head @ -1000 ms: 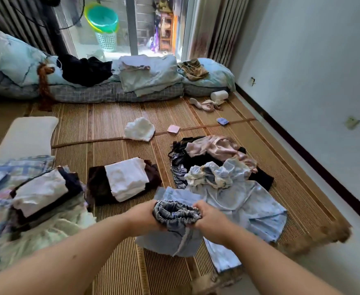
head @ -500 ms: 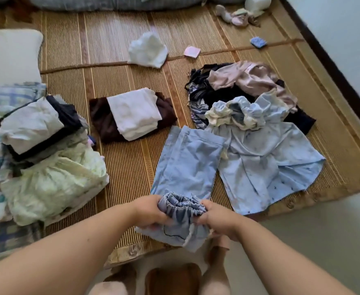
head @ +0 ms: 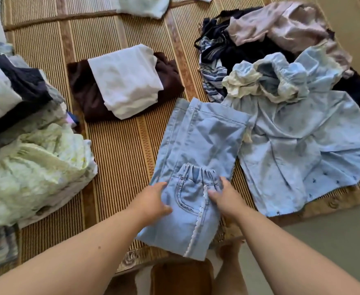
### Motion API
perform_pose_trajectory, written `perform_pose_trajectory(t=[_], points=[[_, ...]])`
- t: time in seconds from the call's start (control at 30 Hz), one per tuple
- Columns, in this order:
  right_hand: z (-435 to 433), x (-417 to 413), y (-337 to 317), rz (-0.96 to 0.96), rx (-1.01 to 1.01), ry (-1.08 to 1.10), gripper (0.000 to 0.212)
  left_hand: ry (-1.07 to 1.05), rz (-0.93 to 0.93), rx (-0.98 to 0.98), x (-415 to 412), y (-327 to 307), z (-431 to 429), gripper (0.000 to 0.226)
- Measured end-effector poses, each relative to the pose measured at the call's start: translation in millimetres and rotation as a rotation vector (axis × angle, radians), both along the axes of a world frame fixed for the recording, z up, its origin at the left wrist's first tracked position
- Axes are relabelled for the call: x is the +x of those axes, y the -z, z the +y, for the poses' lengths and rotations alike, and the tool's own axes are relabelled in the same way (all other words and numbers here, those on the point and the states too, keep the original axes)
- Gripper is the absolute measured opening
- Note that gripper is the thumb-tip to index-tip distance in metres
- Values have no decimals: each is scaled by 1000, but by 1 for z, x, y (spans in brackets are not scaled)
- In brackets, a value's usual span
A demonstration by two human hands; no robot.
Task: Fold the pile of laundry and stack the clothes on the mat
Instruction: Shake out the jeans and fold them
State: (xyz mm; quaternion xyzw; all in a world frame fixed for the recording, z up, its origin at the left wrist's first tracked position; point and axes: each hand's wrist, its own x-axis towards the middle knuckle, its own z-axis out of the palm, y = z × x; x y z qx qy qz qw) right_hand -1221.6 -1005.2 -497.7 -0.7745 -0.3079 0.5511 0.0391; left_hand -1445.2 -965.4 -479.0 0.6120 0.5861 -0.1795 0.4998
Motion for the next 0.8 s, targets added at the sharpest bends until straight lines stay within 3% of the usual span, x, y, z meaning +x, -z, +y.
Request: perform_pose_trajectory(t=[0.07,0.13,0.23,0.3,0.33,0.43,0.6,0.8], points=[[-8,-8,3,-235,53,-213,78,135,49,40,-11,10,-15,82],[-26,-20,-5,-456,247,-486,77,273,93,89,-21,15,-29,77],[-56,-36,-10,-484,582,-755,65,501,136,146,-33,19,-43,70],[-69,-44,-9,-298,500,-926,42,587,163,96,-36,20,-48,73],[-75,-47,-4,-205,386,-966,40,606,183,47,-36,21,-48,76],[-90,-49,17,-155,137,-994,66,673,252,-65,-30,24,-45,87],[-104,-60,29,-241,20,-1026,98,711,254,-75,-27,27,-52,102],[-90,-57,29,-328,-38,-938,122,478,146,-27,-21,20,-50,91]])
